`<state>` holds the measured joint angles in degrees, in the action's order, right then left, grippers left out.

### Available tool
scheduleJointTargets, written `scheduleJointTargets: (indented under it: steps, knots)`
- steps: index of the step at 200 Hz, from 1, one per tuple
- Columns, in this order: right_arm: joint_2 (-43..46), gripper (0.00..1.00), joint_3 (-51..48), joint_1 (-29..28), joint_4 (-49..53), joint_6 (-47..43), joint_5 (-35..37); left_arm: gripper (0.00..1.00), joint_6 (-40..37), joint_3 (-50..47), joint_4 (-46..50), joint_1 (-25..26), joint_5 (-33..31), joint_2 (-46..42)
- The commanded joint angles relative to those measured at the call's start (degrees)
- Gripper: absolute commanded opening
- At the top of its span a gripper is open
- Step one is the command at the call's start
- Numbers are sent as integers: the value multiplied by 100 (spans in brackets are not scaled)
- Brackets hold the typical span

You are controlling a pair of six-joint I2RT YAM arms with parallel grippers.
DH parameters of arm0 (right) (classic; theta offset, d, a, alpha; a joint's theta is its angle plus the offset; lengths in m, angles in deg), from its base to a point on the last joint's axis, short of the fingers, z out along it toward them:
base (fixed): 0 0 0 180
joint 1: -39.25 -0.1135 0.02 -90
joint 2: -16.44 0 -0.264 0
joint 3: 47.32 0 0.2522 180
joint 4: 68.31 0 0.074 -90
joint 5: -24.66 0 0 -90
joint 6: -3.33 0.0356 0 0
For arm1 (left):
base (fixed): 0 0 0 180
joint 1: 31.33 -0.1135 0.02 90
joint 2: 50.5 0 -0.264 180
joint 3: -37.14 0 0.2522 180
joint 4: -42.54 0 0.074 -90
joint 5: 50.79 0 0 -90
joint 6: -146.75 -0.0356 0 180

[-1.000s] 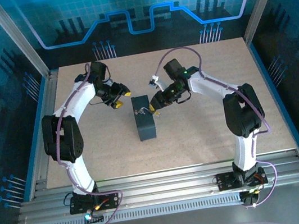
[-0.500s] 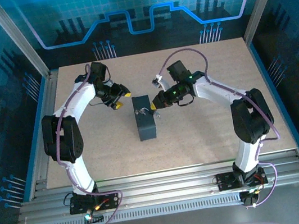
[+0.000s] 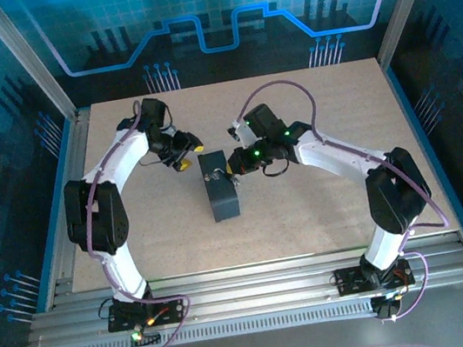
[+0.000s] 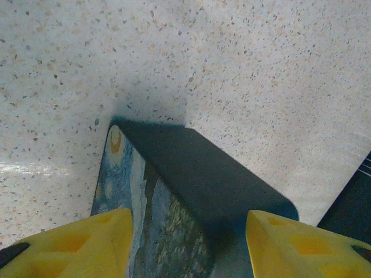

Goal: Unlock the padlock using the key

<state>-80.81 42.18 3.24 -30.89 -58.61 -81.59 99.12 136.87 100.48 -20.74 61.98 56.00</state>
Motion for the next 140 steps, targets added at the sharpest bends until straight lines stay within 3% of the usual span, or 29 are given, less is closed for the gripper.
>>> scheduleJointTargets:
  steps: [1,66,107,140]
  knots:
    - [93,0,135,-148,-198,454,826,55,140,-199,-82,31,35,-286]
    - [5,0,29,-332,-590,1627,1703,55,201,-309,-164,118,44,-280]
    - [-220,0,599,-544,-30,1521,2264,55,322,-485,-277,163,36,-271]
    - [-228,0,512,-456,-6,1522,2548,55,335,-398,-270,123,42,-302]
